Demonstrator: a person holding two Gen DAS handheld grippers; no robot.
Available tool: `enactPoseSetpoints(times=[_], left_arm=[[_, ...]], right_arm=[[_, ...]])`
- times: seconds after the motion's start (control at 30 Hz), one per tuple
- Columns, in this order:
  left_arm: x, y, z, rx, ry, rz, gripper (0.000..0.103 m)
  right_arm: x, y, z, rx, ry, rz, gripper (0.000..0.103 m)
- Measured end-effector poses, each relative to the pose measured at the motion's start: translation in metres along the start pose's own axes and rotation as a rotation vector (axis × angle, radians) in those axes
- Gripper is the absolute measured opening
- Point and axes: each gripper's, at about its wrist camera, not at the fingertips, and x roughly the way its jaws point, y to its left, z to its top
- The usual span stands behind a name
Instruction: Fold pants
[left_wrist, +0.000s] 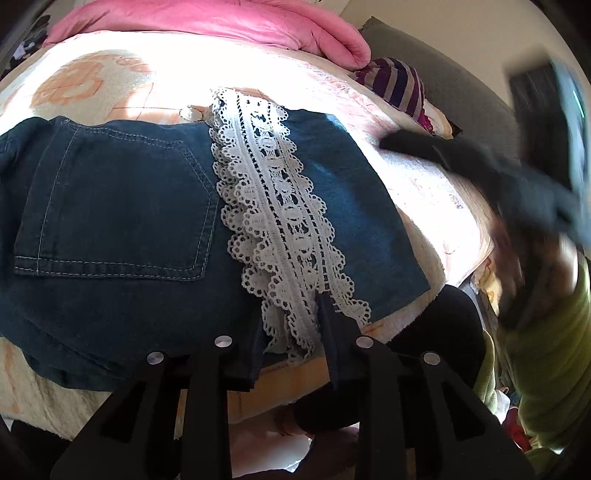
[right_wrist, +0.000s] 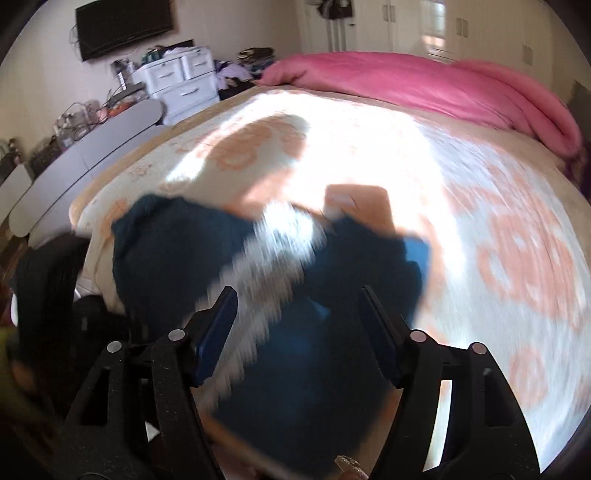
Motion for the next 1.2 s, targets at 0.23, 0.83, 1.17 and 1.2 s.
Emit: enactPoseSetpoints(times=[0.23,0.83,1.17,1.2], left_arm=[[-0.002,0.004,-0.01,-0.009,-0.007,-0.011,0.03],[-0.011,0.007,-0.011,-0.004,-0.011,-0.011,0.032],[-0.009,0.005,-0.012,-0.011,-0.01,0.005,0.034],[-0.009,0.005,-0.012,-0.01,-0.01,0.006,0.035]], right_arm=[[0.084,0.021,0.069,-0.131,0.14,0.038,0.06],[0.117,0.01,0.069,-0.164,0.222,0.211,0.019],[0.138,0.019,0.07,-0.209,0.232,0.082,0.053],[0.126,0.014,0.073,-0.178,0.194,0.091,0.064]])
